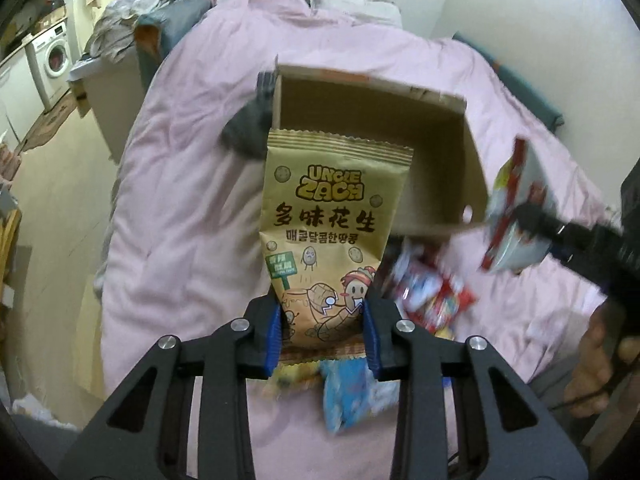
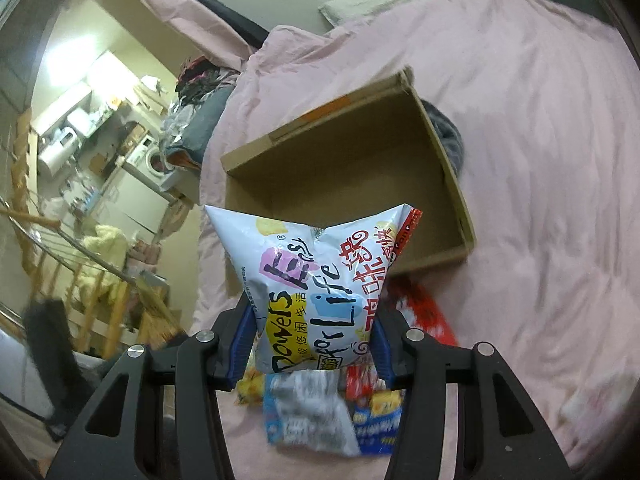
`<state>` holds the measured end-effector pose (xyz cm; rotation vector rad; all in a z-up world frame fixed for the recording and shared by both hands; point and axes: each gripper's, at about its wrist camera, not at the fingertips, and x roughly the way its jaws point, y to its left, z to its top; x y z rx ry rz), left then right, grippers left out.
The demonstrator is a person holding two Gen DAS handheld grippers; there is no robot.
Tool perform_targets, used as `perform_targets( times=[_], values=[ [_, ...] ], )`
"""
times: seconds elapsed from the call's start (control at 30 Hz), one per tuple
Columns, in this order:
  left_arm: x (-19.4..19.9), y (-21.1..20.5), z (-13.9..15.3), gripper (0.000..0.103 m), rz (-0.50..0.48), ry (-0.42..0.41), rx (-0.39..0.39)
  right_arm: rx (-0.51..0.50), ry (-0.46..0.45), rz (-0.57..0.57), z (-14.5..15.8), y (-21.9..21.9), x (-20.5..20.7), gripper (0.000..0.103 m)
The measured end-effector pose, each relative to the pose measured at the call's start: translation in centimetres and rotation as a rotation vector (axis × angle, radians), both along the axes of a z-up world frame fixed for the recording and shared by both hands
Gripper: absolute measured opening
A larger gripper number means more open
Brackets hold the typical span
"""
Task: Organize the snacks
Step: 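Carry both bags into the box and open both tools to release them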
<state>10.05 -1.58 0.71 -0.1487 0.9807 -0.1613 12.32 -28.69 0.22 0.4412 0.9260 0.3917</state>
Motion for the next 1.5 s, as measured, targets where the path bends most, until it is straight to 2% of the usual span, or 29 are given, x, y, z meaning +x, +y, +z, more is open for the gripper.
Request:
perform_targets(
  times=[0.2, 0.33, 0.43, 0.6, 0.7, 0.77, 0.83, 1.0, 1.3, 1.5],
  values=[
    [5.8, -1.1, 1.9, 0.027, -0.004, -0.057, 0.022, -0.055, -0.052, 0.014, 1.2, 1.1, 4.7, 0.052],
    [8.9, -1.6, 2.7, 0.027, -0.007, -0.091, 0.024, -0.036, -0.059, -0.003, 0.7, 0.9, 7.6, 0.052],
    [10.8, -2.0, 2.1, 0.027, -0.003, -0.084, 0.015, -0.032, -0.037, -0.008, -0.5, 0.8, 9.5, 0.052],
    [13.4, -3.1, -0.6, 0.027, -0.006, -0.023, 0.024, -0.007, 0.032, 0.003, -3.2, 0.8, 11.4, 0.052],
    [14.4, -3.9, -2.3, 0.027, -0.009, 0.006, 0.039, 0.016, 0.115, 0.013, -5.3, 0.9, 12.3, 0.052],
    [14.8, -4.4, -3.5, 0.027, -0.012, 0.035, 0.038, -0.008, 0.151, 0.022, -6.3, 1.3, 12.5, 0.052],
    [15.1, -4.8, -4.4, 0.027, -0.009, 0.054, 0.049, -0.060, 0.169, 0.026, -6.8, 1.9, 12.6, 0.052],
    [15.9, -4.8, -6.1, 0.028, 0.006, 0.113, 0.046, -0.042, 0.211, 0.026, -7.6, 1.8, 12.9, 0.053],
    [15.4, -4.5, -6.7, 0.028, 0.017, 0.156, 0.066, -0.044, 0.269, 0.021, -8.7, 2.1, 13.6, 0.055],
    [14.9, -4.4, -6.6, 0.028, 0.023, 0.163, 0.083, -0.042, 0.261, 0.043, -8.2, 2.8, 13.5, 0.055]
  ],
)
